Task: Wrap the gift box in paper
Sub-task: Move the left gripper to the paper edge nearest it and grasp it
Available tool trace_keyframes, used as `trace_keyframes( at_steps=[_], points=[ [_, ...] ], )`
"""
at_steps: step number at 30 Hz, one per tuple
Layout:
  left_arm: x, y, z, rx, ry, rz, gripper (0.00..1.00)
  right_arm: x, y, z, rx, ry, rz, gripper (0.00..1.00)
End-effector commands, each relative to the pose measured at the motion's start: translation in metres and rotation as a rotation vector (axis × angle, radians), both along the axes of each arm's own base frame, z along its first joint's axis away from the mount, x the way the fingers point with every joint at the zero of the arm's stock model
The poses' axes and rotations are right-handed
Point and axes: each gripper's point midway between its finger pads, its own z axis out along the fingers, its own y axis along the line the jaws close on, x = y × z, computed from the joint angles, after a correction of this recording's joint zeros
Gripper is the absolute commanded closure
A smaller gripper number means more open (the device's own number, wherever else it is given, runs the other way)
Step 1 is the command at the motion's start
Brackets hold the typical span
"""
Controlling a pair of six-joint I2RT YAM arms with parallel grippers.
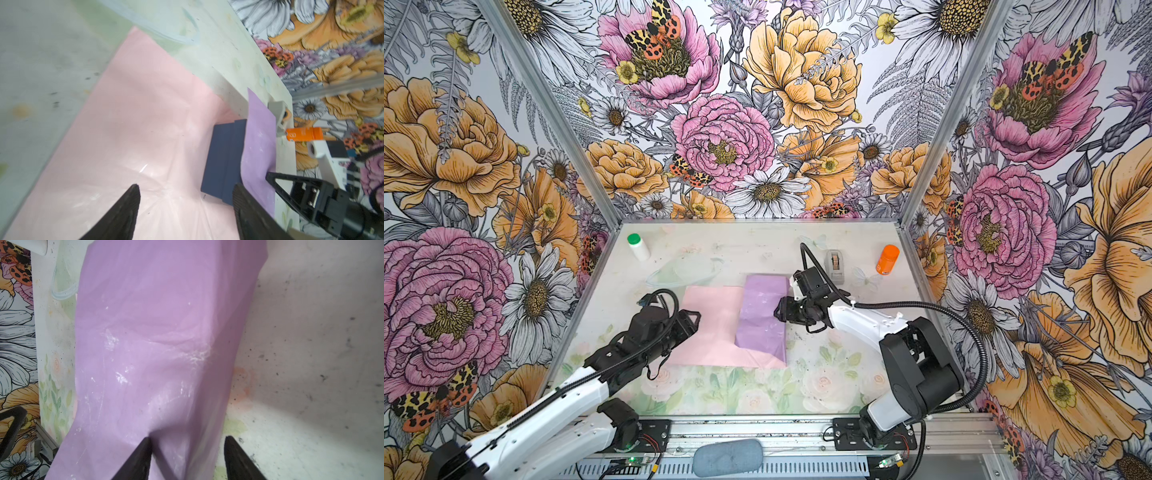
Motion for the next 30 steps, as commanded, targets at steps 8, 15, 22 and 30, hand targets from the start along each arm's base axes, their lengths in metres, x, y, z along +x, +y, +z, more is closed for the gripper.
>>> trace_keyframes(
  at_steps=[8, 15, 22, 30],
  points=[
    [-0.065, 0.075, -0.087, 0.027, 0.334, 0.254, 0.32, -0.008, -0.006, -0.018, -0.074, 0.02, 0.003, 0.43],
    [-0.057, 0.06, -0.099, -0.068, 0.336, 0.191, 0.38, -0.009, -0.003, -0.017, -0.065, 0.02, 0.01, 0.43],
    [-0.053, 0.04, -0.101, -0.167, 0.335, 0.124, 0.45, -0.007, 0.0, -0.014, -0.054, 0.015, 0.014, 0.43],
    [-0.053, 0.038, -0.107, -0.199, 0.325, 0.117, 0.48, -0.006, 0.005, -0.01, -0.04, 0.01, 0.02, 0.43]
  ],
)
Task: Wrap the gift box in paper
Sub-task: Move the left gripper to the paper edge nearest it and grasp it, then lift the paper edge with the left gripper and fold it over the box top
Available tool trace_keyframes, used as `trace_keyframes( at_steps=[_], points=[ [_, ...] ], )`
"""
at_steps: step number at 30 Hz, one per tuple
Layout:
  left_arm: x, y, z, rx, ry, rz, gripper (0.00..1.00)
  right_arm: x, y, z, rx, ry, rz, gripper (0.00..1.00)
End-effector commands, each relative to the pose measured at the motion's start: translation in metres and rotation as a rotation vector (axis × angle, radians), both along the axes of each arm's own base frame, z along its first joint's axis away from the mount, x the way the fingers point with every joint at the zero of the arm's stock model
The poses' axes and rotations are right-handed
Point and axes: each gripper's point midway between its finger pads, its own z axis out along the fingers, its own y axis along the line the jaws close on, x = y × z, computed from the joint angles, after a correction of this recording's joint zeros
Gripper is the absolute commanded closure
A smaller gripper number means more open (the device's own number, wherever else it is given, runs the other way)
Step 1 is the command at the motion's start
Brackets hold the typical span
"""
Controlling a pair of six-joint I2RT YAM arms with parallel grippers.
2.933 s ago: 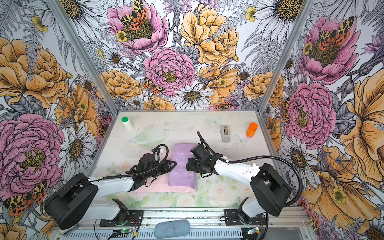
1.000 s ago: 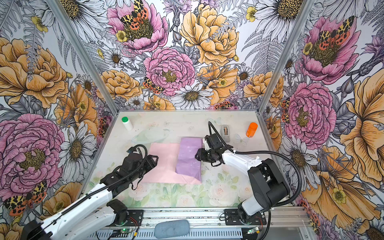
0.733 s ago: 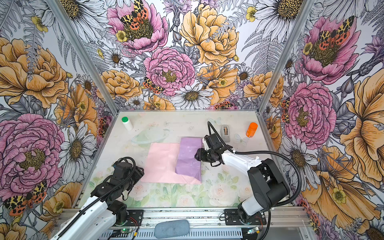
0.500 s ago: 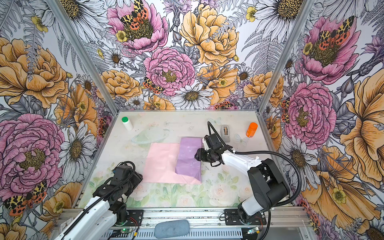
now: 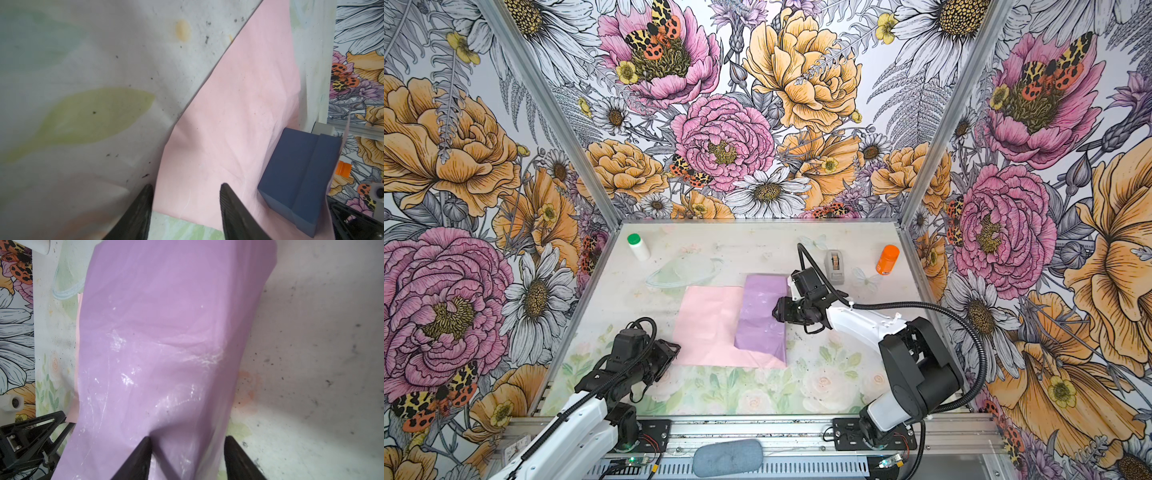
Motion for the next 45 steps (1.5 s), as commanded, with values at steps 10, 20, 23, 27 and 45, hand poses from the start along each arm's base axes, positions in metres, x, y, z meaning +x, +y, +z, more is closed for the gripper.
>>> trace_keyframes(
  at_steps=[10, 20, 23, 27, 45],
  points=[
    [-0.01, 0.009, -0.02, 0.024, 0.046, 0.01, 0.7, -0.008, -0.001, -0.013, -0.038, 0.032, 0.009, 0.43],
    [-0.004, 0.011, -0.004, 0.072, -0.006, -0.028, 0.95, -0.007, -0.002, -0.014, -0.042, 0.034, 0.011, 0.44],
    [0.003, 0.007, 0.009, 0.091, -0.055, -0.075, 1.0, -0.008, -0.002, -0.014, -0.043, 0.034, 0.011, 0.44],
    [0.013, -0.006, 0.038, 0.114, -0.159, -0.17, 1.0, -0.008, -0.003, -0.016, -0.046, 0.037, 0.011, 0.44],
    [0.018, -0.146, 0.145, 0.133, -0.657, -0.806, 1.0, -0.008, 0.002, -0.018, -0.036, 0.034, 0.032, 0.44]
  ],
)
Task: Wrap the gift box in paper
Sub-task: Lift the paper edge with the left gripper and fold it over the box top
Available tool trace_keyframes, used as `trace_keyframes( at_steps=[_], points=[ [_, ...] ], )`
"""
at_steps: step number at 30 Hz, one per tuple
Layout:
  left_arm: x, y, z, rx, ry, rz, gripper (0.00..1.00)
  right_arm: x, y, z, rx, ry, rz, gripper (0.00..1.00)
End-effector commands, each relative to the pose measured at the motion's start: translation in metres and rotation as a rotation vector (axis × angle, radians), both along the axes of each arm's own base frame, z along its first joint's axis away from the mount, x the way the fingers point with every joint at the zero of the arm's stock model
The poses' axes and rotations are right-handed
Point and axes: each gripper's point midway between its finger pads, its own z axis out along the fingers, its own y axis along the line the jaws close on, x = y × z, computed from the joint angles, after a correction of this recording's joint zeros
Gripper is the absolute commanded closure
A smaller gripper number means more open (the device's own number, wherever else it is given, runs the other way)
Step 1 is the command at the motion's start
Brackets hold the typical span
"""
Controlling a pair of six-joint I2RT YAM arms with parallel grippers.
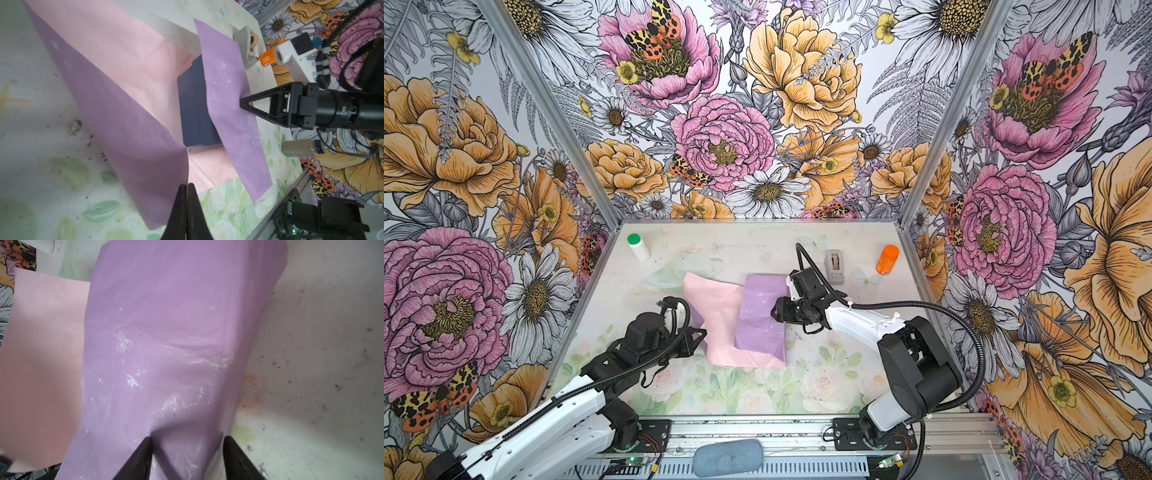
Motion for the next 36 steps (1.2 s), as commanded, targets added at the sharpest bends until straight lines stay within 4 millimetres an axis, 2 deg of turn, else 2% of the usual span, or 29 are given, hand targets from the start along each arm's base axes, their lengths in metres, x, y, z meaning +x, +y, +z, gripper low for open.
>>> trace_keyframes(
  at_steps=[1, 5, 10, 18, 23, 28, 36],
  points=[
    [-0.002, -0.041, 0.043, -0.015, -0.191, -0.194, 1.0, -0.01, -0.001, -0.018, -0.04, 0.044, 0.025, 0.44],
    [-0.01, -0.072, 0.052, 0.123, -0.303, -0.334, 1.0, -0.011, -0.001, -0.019, -0.038, 0.044, 0.026, 0.44],
    [-0.01, -0.101, 0.057, 0.157, -0.319, -0.45, 1.0, -0.01, -0.001, -0.018, -0.032, 0.037, 0.028, 0.44],
    [-0.029, -0.129, 0.018, 0.221, -0.194, -0.624, 1.0, -0.008, 0.003, -0.014, -0.014, 0.029, 0.031, 0.44],
    [-0.041, -0.135, -0.003, 0.252, -0.105, -0.689, 1.0, -0.006, 0.007, -0.008, 0.011, 0.019, 0.03, 0.44],
    [-0.046, -0.129, -0.015, 0.302, -0.052, -0.7, 1.0, -0.004, 0.01, -0.002, 0.036, 0.01, 0.03, 0.44],
    [-0.026, -0.108, -0.018, 0.404, -0.032, -0.567, 1.0, -0.004, 0.01, 0.004, 0.067, -0.002, 0.022, 0.44]
  ],
)
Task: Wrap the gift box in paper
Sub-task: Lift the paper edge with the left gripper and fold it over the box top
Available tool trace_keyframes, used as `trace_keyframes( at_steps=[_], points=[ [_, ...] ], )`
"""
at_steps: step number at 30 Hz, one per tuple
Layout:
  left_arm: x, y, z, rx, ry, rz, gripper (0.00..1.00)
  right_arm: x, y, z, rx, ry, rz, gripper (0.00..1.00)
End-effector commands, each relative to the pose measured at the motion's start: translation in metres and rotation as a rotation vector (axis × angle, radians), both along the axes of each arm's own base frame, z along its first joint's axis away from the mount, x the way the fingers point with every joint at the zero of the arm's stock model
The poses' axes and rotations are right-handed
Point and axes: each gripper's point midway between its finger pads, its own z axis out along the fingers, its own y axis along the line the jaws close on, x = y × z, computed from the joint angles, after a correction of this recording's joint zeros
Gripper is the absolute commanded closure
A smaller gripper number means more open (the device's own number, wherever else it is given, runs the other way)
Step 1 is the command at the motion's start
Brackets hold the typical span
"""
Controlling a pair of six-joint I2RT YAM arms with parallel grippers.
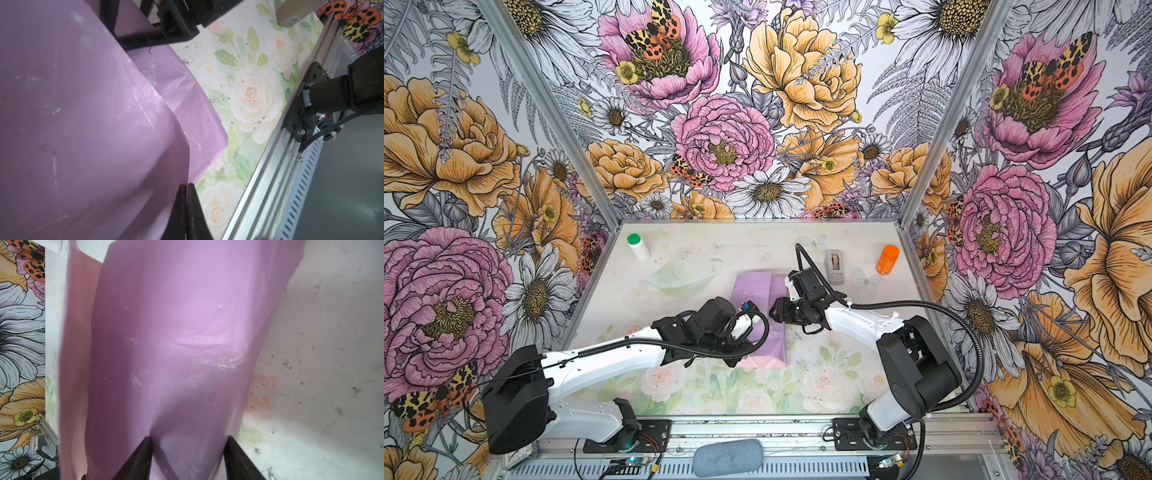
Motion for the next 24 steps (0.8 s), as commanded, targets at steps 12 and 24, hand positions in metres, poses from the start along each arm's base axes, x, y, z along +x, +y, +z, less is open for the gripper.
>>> trace_keyframes(
  at_steps=[12, 24],
  points=[
    [0.024, 0.016, 0.012, 0.053, -0.05, 0.098, 1.0, -0.004, 0.003, 0.0, 0.023, 0.0, 0.007, 0.44],
    [0.007, -0.03, 0.001, 0.055, -0.003, -0.094, 1.0, -0.005, 0.005, 0.007, 0.054, -0.01, 0.007, 0.44]
  ],
)
